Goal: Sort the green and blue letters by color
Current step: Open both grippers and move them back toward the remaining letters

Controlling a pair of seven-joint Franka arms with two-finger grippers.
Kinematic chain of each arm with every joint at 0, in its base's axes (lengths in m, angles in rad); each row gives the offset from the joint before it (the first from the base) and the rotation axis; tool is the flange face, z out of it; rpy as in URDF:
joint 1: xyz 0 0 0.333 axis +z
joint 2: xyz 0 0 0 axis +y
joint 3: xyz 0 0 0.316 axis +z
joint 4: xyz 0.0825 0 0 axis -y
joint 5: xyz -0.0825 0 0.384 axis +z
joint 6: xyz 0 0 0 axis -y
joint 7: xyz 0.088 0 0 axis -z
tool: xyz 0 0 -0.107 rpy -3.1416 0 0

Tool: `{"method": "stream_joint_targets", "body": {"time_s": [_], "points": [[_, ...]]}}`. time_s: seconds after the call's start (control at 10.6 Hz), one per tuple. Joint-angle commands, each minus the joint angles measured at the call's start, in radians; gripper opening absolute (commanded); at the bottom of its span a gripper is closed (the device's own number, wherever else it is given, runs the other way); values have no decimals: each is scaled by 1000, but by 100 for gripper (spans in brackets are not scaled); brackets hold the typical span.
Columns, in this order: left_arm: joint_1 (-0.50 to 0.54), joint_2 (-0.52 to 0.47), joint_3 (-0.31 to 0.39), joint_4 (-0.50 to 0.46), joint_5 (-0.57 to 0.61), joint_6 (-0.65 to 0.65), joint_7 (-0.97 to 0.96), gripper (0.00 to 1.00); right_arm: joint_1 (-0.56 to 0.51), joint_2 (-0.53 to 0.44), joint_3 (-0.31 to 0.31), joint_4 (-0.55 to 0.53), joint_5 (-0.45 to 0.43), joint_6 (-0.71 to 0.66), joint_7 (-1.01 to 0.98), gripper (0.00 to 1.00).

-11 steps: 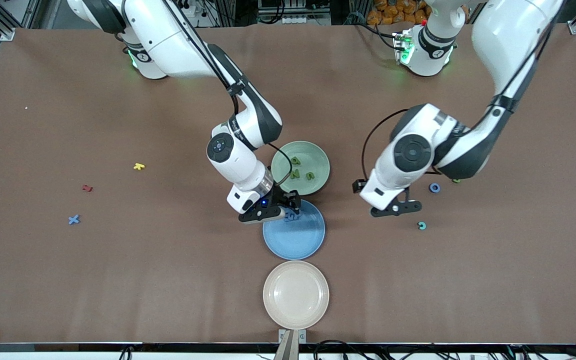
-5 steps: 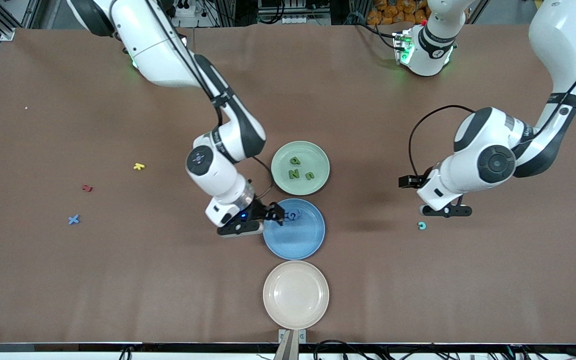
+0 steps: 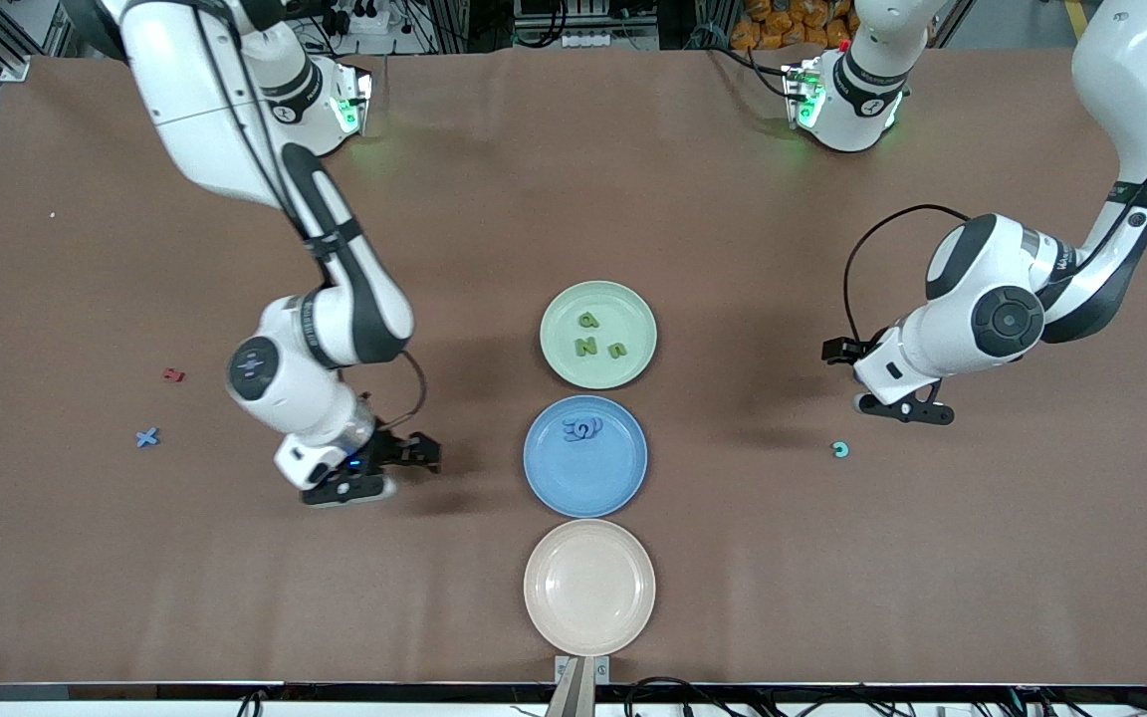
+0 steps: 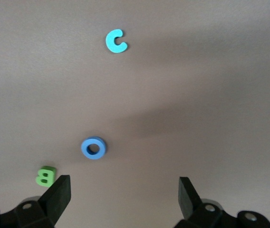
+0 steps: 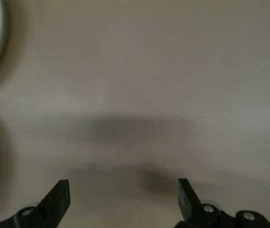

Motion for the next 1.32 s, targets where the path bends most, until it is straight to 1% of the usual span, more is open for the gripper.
{"method": "stream_joint_targets", "body": {"time_s": [0.0, 0.09, 0.19, 0.28, 0.38, 0.47, 0.66, 0.85, 1.04, 1.23], "points": [[98, -66, -31, -128, 61, 104, 73, 100, -126, -90, -51, -87, -104, -129, -146, 100], [148, -67, -42, -146, 61, 119, 124, 100, -166, -96, -65, -90, -135, -149, -187, 100], [205, -66, -68, -156, 61, 121, 162, 100, -197, -102, -86, -95, -168, -170, -246, 100], [251, -66, -95, -174, 59, 121, 173, 100, -226, -110, -116, -99, -201, -189, -310, 100], [300, -66, -126, -192, 61, 121, 173, 100, -278, -117, -124, -101, -222, -192, -393, 100], [317, -66, -135, -203, 61, 121, 175, 100, -327, -117, -126, -101, -224, -194, -475, 100], [320, -64, -134, -231, 73, 144, 175, 100, -399, -116, -126, -100, -226, -192, -556, 100], [357, -46, -134, -258, 160, 187, 175, 100, -461, -107, -126, -100, -226, -184, -626, 100], [359, -40, -134, -263, 234, 188, 178, 100, -507, -93, -126, -100, -224, -178, -654, 100], [360, -12, -120, -263, 250, 188, 198, 100, -527, -65, -124, -101, -218, -146, -653, 100]]}}
